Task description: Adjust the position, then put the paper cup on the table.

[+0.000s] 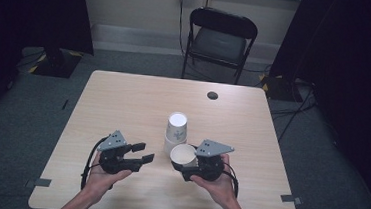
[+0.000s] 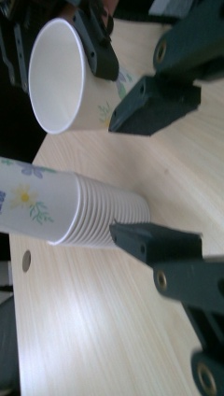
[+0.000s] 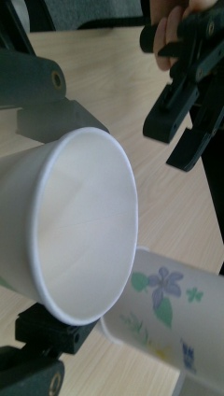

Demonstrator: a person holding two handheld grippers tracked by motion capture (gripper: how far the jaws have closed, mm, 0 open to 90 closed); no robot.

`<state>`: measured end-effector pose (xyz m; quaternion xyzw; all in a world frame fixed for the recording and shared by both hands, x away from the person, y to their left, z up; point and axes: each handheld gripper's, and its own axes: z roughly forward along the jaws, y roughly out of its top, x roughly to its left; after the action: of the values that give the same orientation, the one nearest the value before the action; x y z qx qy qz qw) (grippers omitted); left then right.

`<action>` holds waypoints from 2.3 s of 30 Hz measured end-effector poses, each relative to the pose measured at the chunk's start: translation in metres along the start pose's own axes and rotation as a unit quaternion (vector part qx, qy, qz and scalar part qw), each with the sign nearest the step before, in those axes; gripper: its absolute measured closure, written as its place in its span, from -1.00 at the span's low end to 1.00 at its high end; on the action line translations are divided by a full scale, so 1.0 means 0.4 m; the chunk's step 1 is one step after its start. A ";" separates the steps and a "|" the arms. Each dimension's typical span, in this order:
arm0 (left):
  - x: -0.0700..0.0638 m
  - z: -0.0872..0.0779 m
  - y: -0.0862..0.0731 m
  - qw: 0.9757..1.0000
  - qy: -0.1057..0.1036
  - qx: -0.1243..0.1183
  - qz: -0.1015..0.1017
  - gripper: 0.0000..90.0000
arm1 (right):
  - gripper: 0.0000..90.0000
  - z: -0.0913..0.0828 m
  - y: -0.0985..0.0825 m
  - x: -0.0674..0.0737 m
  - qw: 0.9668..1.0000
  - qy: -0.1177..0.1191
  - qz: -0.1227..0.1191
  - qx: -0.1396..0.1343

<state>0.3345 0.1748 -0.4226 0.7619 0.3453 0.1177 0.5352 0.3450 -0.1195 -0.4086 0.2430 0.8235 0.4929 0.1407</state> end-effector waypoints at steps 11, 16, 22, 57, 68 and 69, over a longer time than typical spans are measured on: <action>-0.004 -0.005 -0.004 0.998 0.045 0.020 0.025 -0.45 | -0.39 -0.043 -0.010 -0.038 0.999 -0.033 0.011 -0.014; 0.014 -0.029 -0.031 0.997 0.062 0.033 0.023 -0.49 | -0.40 -0.054 -0.013 -0.057 0.999 -0.047 0.020 -0.020; 0.039 -0.045 -0.046 0.997 0.071 0.032 0.007 -0.55 | -0.39 -0.068 -0.003 -0.089 0.997 -0.063 0.027 -0.032; 0.080 -0.044 -0.062 0.995 0.090 0.042 0.018 -0.65 | -0.40 -0.062 0.014 -0.229 0.990 -0.114 0.069 -0.047; 0.080 -0.052 -0.068 0.995 0.093 0.036 0.017 -0.65 | -0.40 -0.021 0.014 -0.292 0.987 -0.129 0.085 -0.040; 0.080 -0.052 -0.069 0.995 0.094 0.038 0.017 -0.65 | -0.40 -0.017 0.014 -0.298 0.987 -0.130 0.088 -0.039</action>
<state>0.3358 0.2162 -0.4451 0.7727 0.3855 0.1849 0.4693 0.4436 -0.1867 -0.4014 0.3709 0.7536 0.4997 0.2119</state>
